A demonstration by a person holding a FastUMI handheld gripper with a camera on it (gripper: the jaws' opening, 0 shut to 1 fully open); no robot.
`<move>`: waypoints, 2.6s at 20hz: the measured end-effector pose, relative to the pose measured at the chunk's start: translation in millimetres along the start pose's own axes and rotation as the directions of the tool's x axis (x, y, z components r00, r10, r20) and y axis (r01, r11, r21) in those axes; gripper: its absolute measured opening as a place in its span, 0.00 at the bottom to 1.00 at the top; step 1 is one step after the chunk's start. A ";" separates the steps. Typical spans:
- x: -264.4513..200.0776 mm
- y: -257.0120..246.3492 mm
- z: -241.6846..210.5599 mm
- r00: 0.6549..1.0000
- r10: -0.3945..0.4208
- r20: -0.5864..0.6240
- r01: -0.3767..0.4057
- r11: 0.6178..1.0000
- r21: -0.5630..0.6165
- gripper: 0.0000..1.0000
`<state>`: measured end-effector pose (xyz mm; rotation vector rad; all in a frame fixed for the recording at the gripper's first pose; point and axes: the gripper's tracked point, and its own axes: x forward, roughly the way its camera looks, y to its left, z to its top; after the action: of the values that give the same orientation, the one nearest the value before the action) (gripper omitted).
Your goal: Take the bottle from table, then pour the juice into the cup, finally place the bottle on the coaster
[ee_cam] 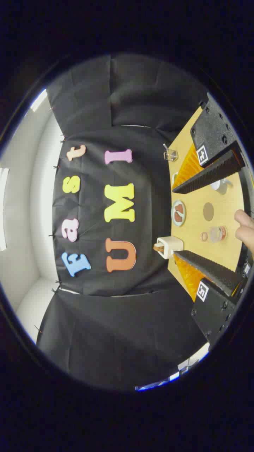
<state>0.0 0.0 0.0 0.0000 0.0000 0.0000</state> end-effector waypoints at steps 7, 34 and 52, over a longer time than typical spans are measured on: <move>-2.3 1.2 2.0 0.999 -0.018 0.034 0.018 1.000 0.008 1.00; 74.8 44.6 -137.9 0.999 0.029 0.032 -0.029 1.000 0.007 1.00; 159.4 51.0 -273.4 0.998 -0.063 0.005 0.063 0.998 -0.019 1.00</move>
<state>159.4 51.0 -273.4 -0.0194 -0.0047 -0.0632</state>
